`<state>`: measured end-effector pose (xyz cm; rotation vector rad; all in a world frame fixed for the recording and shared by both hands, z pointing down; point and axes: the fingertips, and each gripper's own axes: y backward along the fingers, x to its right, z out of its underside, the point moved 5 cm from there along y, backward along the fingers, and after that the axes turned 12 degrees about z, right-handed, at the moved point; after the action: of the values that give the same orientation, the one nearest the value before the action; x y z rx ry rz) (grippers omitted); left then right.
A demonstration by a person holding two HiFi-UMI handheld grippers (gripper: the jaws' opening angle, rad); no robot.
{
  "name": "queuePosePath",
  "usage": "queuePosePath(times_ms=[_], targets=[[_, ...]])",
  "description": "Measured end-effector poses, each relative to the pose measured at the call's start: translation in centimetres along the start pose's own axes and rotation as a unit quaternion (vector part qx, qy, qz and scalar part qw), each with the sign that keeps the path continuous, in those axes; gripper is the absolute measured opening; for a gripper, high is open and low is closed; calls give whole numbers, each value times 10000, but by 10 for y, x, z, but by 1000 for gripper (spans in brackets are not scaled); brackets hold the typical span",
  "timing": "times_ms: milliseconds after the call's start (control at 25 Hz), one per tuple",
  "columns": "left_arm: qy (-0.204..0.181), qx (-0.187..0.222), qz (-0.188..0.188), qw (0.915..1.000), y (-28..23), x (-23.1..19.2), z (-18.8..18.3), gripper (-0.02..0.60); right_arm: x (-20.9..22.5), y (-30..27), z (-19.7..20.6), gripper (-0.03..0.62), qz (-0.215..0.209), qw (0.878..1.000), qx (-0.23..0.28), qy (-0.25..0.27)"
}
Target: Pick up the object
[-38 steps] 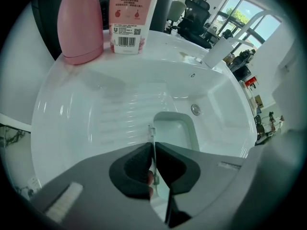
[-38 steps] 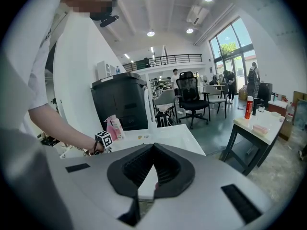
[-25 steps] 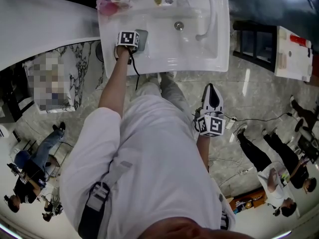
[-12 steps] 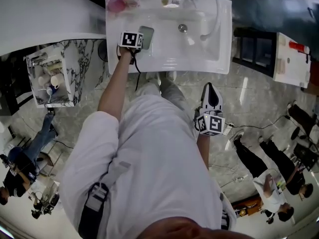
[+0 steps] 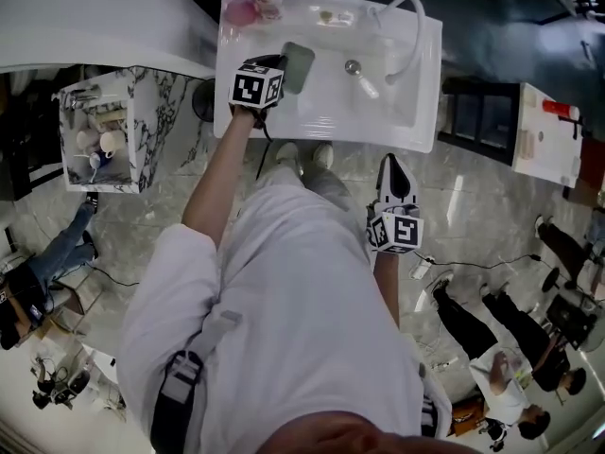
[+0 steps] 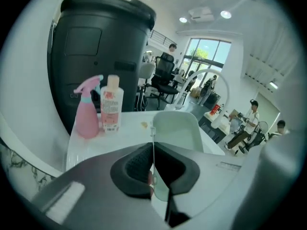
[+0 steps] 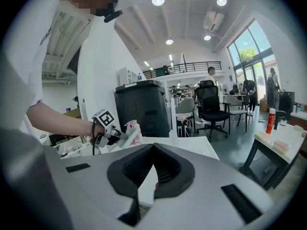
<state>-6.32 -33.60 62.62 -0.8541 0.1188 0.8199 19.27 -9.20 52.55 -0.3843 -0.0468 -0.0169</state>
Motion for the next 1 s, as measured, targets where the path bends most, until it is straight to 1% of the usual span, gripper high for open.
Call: queuePosePath(times_ms=[160, 400, 640, 800, 1000], targets=[[-499, 580, 107, 9970, 38, 34, -29, 5, -13, -8, -13, 3, -305, 9990, 244, 213], [-1044, 1276, 101, 9863, 92, 75, -59, 5, -32, -17, -38, 3, -668, 9947, 680, 377], [-1610, 1954, 8, 9674, 142, 107, -93, 5, -39, -36, -71, 3, -876, 9876, 1158, 594], [-1871, 2301, -12, 9550, 173, 129, -106, 5, -40, -42, -102, 3, -952, 9824, 1457, 673], [-2232, 2698, -126, 9366, 202, 150, -118, 5, -41, -53, -137, 3, -1105, 9731, 1842, 834]])
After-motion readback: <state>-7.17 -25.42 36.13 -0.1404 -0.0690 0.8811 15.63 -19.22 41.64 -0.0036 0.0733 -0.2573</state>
